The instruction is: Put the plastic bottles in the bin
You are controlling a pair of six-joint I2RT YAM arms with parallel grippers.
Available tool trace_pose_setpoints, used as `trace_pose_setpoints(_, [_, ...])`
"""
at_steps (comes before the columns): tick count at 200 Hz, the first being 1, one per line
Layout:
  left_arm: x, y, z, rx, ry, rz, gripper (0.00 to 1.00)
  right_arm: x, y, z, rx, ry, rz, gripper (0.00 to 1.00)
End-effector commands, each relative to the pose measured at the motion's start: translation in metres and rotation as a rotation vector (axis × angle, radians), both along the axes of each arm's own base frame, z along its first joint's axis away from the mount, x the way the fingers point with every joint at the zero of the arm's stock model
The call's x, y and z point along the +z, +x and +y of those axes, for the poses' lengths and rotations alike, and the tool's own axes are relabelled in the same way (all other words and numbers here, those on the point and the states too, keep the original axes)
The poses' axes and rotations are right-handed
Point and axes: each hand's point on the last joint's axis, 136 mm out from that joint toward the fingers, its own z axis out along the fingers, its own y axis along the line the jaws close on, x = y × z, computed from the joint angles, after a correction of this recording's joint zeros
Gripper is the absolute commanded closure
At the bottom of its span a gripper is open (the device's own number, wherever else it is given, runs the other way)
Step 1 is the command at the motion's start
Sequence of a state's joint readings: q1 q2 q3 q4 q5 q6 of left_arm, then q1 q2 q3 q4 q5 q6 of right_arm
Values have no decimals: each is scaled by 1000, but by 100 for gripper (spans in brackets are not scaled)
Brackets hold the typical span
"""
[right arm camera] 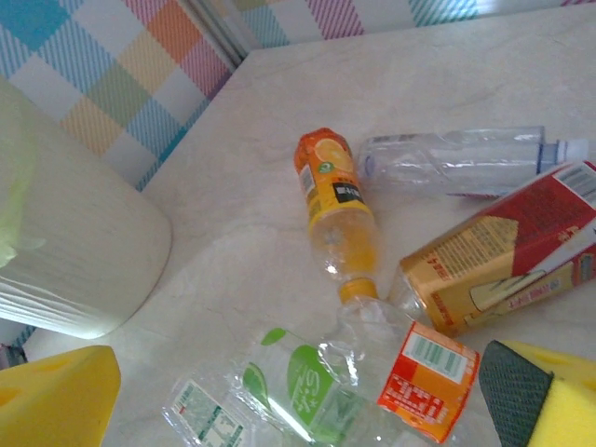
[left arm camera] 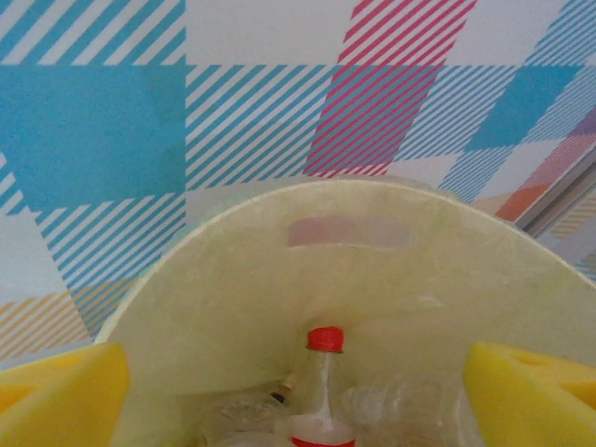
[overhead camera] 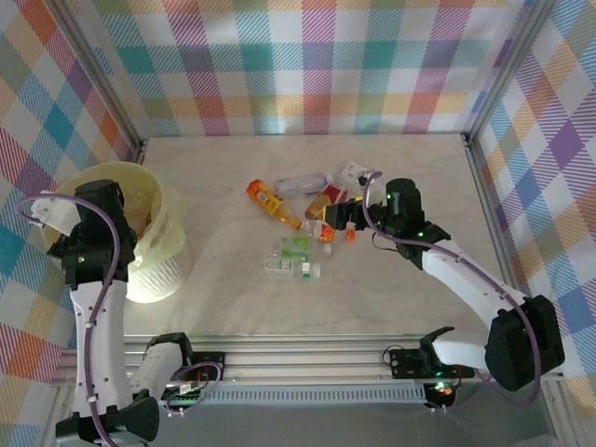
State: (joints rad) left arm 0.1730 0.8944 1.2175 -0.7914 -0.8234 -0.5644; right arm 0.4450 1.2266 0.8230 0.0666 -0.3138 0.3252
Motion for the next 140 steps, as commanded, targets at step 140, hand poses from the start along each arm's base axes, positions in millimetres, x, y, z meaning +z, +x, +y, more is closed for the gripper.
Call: trace_pose_setpoints(140, [44,91,-108,-715,-322,-286,0,-60,-5,2,158,-248,-41,0])
